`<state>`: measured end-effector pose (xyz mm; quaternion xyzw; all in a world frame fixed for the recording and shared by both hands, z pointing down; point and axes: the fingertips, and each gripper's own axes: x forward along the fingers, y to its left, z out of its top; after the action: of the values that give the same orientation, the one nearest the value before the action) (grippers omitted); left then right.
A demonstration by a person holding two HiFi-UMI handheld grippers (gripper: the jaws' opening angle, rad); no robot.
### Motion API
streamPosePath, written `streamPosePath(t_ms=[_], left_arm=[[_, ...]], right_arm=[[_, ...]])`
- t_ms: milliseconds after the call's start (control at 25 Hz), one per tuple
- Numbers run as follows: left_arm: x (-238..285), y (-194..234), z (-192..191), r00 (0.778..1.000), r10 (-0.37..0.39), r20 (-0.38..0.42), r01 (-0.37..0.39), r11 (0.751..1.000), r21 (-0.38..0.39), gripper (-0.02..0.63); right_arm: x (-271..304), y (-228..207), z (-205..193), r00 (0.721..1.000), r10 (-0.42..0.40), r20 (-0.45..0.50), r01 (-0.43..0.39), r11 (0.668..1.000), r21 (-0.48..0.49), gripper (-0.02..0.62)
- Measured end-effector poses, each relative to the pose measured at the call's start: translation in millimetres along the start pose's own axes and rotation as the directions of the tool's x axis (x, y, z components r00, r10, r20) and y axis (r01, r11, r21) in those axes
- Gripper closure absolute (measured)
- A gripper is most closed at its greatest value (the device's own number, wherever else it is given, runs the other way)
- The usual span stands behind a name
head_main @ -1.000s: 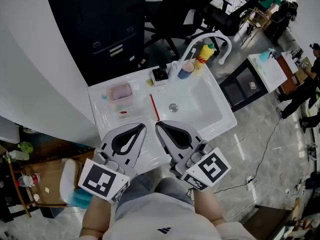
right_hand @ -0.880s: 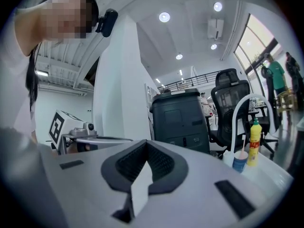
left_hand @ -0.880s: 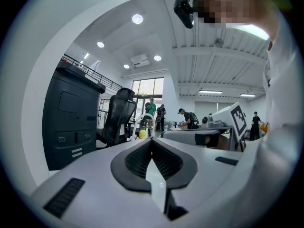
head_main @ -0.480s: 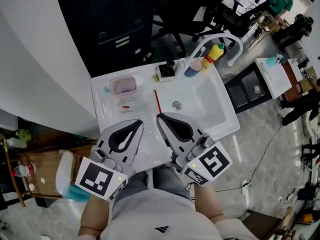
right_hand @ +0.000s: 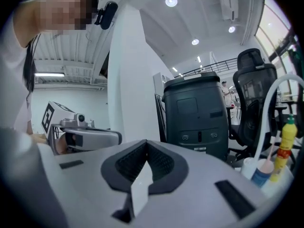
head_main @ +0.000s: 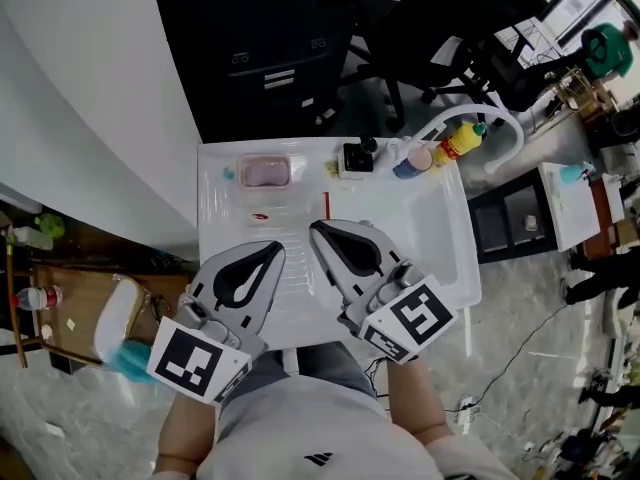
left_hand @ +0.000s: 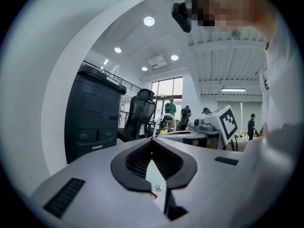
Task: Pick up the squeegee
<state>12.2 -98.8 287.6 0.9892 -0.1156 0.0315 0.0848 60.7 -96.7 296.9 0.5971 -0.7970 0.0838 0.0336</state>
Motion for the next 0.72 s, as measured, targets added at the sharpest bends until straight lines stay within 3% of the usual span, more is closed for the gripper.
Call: streamPosePath(t_ms=[400, 720], left_arm=[[5, 13, -11, 0.992, 0.126, -0.010, -0.127, 0.991, -0.032, 0.594], [9, 19, -24, 0.978, 0.205, -0.041, -0.207, 0.976, -0.067, 0.594]], right_arm=[[35, -27, -37, 0.985, 0.123, -0.125, -0.129, 0.991, -0.043, 0.581], [62, -35, -86, 0.928, 0.245, -0.279, -0.268, 0.962, -0.049, 0.568]])
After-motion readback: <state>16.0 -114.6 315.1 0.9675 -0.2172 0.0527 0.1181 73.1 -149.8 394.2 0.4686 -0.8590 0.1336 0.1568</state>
